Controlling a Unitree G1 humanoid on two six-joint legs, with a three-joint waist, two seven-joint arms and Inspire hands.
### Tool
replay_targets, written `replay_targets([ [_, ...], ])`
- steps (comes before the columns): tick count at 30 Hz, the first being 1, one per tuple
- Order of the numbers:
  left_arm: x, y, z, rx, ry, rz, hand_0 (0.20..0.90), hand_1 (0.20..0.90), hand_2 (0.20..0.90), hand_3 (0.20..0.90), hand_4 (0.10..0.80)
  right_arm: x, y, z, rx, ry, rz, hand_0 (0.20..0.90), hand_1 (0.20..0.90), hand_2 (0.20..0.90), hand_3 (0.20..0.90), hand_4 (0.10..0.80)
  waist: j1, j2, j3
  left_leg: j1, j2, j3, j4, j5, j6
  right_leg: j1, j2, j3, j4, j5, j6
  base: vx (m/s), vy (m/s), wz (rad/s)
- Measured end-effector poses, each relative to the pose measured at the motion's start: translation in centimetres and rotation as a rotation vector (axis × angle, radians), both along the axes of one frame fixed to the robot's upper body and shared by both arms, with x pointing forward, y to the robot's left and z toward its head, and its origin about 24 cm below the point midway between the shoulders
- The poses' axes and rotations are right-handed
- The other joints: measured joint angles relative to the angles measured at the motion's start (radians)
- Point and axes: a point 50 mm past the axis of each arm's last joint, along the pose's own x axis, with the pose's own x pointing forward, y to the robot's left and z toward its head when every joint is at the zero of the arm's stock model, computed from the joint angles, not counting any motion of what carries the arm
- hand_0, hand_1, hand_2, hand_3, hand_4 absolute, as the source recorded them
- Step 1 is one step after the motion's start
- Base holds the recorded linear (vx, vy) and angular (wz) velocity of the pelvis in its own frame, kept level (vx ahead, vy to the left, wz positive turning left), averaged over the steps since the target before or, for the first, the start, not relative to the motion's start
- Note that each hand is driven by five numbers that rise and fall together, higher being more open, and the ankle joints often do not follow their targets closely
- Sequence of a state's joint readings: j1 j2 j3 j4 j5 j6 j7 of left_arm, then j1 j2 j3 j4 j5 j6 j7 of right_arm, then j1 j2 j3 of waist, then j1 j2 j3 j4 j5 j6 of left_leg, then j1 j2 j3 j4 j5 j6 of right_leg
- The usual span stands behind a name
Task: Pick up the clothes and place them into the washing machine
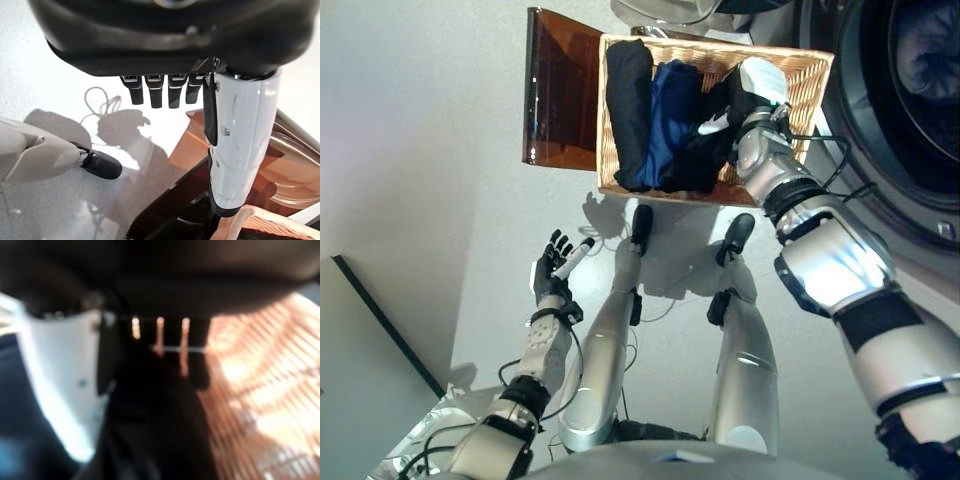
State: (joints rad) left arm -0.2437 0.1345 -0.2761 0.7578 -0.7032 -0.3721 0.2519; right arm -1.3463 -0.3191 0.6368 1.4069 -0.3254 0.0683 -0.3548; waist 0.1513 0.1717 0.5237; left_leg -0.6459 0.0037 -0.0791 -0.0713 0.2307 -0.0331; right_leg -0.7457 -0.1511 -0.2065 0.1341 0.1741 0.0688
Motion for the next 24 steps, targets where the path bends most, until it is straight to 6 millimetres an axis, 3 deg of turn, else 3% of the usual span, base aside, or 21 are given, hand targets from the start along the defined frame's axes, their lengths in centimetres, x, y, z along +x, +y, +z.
replay_targets([
  [11,0.0,0.1,0.1,0.021,0.007,0.026,0.9,0.9,0.9,0.9,0.8,-0.1,-0.4,0.4,0.042,-0.069,-0.013,0.2,0.2,0.2,0.2,0.3,-0.004,-0.001,0.001,0.002,-0.001,0.001,0.0,0.001,0.001,0.002,0.0,0.0,0.0,0.0,0.0,0.007,0.001,-0.03],
  [24,0.0,0.4,-0.2,0.039,0.027,0.057,0.9,0.9,0.9,0.9,0.8,-1.0,-1.7,1.7,0.277,-0.273,-0.01,0.2,0.2,0.2,0.2,0.3,-0.055,-0.009,0.006,0.072,-0.001,0.008,-0.007,0.002,0.005,0.072,0.0,0.004,-0.008,-0.003,0.005,0.015,-0.002,-0.02],
])
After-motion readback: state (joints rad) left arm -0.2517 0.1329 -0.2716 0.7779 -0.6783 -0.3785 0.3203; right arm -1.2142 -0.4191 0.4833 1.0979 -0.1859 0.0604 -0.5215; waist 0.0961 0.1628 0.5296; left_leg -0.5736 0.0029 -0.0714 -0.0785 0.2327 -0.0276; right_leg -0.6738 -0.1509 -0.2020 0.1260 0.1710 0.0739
